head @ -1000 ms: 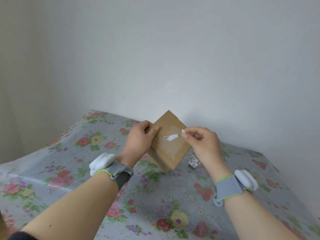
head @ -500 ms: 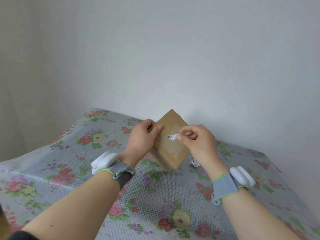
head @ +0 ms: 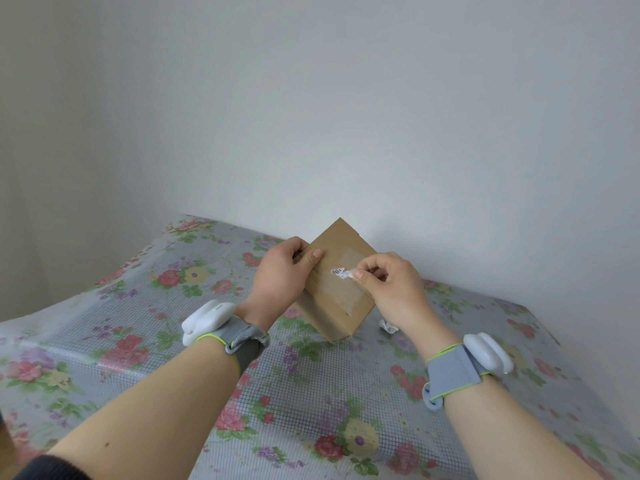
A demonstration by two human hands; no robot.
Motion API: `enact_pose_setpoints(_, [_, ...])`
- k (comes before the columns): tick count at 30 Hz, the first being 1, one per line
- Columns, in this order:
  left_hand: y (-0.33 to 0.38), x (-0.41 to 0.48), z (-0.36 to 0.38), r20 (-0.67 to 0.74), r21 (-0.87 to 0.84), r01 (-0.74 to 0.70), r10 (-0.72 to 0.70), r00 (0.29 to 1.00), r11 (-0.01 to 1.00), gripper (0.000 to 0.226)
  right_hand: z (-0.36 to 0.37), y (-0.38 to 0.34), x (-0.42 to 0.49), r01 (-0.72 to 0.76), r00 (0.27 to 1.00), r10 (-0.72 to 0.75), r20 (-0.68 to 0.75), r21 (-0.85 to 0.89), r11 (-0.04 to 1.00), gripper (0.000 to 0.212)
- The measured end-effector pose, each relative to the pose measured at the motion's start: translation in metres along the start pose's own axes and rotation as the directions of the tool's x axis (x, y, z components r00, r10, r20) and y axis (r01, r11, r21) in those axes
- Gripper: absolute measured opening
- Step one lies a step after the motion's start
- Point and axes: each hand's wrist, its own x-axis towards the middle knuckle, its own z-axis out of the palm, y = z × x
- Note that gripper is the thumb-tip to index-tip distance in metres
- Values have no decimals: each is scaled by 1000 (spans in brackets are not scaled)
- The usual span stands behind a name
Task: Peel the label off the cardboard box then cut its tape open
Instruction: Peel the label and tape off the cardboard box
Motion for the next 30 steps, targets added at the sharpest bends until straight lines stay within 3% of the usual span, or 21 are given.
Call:
enact_pose_setpoints(3, [2, 0, 0, 10, 0, 1, -1, 1000, 1000, 26, -2, 1, 0, -30, 1000, 31, -6, 60, 998, 8])
enact_pose_setpoints(7, [-5, 0, -5, -10, -32, 44, -45, 999, 998, 28, -16, 6, 7, -91, 978, 149, -148, 342, 935, 15])
enact_pose_setpoints(13, [-8, -2, -9, -10, -70, 45, -46, 999, 997, 20, -19, 33, 3, -216, 883, 364, -296, 433, 875, 27])
enact_pose_setpoints(15, [-8, -1, -8, -11, -64, 45, -45, 999, 997, 18, -17, 38, -1, -228, 858, 377, -348, 400, 888, 24])
enact_pose_setpoints(18, [-7, 0, -6, -12, -75, 57, -58, 998, 996, 16, -14, 24, -3, -107, 907, 218, -360, 302, 947, 12])
enact_pose_setpoints(23, [-5, 1, 0, -14, -70, 38, -39, 999, 997, 21, 2, -6, 0, 127, 982, -126, -138, -6, 992, 18])
enact_pose_setpoints(26, [-7, 3, 2, -10, -35, 21, -22, 1000, 999, 26, 9, -9, -1, 182, 981, -188, -48, -113, 977, 21])
enact_pose_setpoints(30, [-7, 5, 2, -23, 8, 13, -13, 1000, 1000, 27, 12, -7, -1, 161, 983, -170, -64, -126, 979, 9])
